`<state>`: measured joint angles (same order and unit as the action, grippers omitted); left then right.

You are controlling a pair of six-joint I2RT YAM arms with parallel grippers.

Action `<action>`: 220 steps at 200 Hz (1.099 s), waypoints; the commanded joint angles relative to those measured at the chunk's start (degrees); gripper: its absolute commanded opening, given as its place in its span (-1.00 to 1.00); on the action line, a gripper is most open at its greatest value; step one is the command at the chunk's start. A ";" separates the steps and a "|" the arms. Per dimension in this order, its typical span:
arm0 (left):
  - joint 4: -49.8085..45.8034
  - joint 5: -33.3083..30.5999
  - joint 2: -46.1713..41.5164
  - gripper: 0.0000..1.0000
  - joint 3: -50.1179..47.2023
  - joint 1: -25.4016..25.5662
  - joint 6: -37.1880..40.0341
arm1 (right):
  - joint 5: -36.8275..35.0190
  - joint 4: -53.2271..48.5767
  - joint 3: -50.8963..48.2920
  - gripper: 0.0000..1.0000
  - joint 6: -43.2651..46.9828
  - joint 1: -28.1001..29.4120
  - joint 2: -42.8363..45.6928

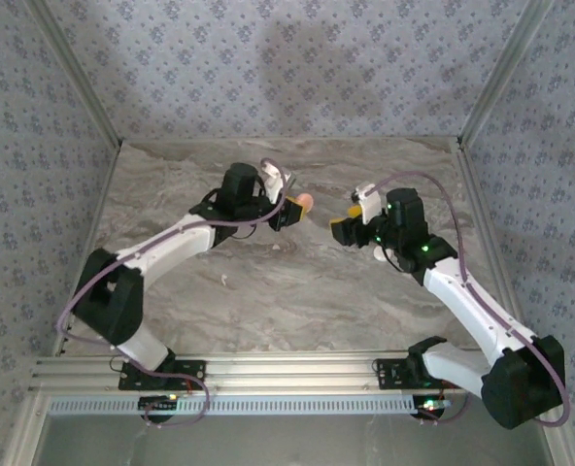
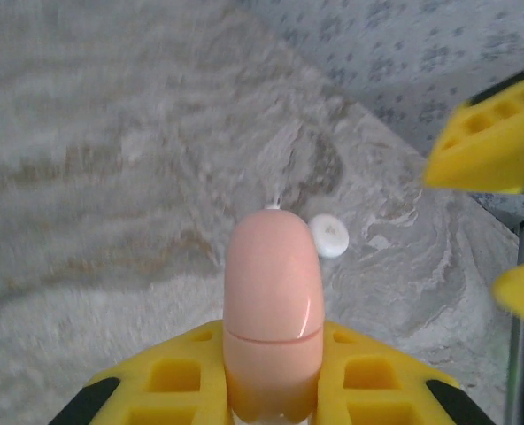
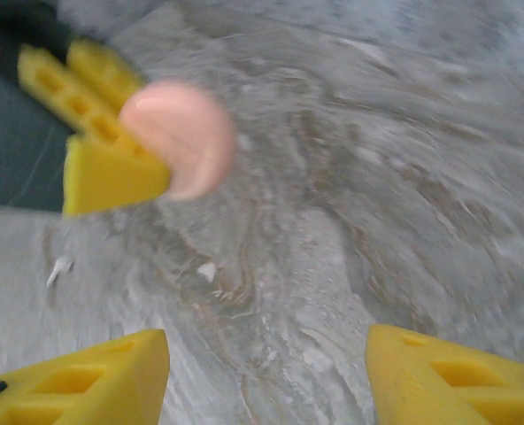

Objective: Insert the wireless bluetooth earbuds into the charging case

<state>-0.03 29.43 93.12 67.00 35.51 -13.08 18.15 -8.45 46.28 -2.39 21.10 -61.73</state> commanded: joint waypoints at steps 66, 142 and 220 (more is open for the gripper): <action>-19.55 0.80 17.39 -0.82 14.05 0.08 -26.46 | -8.84 -1.57 -4.50 0.20 -21.58 -2.69 2.08; -22.60 2.39 24.77 -0.76 16.75 0.01 -32.81 | -7.11 -2.55 -4.46 0.20 -20.59 -2.82 1.38; -27.12 -1.45 25.35 -0.49 17.35 -0.49 -32.75 | -5.81 -5.14 -3.75 0.20 -20.47 -2.82 1.87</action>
<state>-23.90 29.61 118.52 82.04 35.46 -45.39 11.40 -11.14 42.24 -22.92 18.61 -60.27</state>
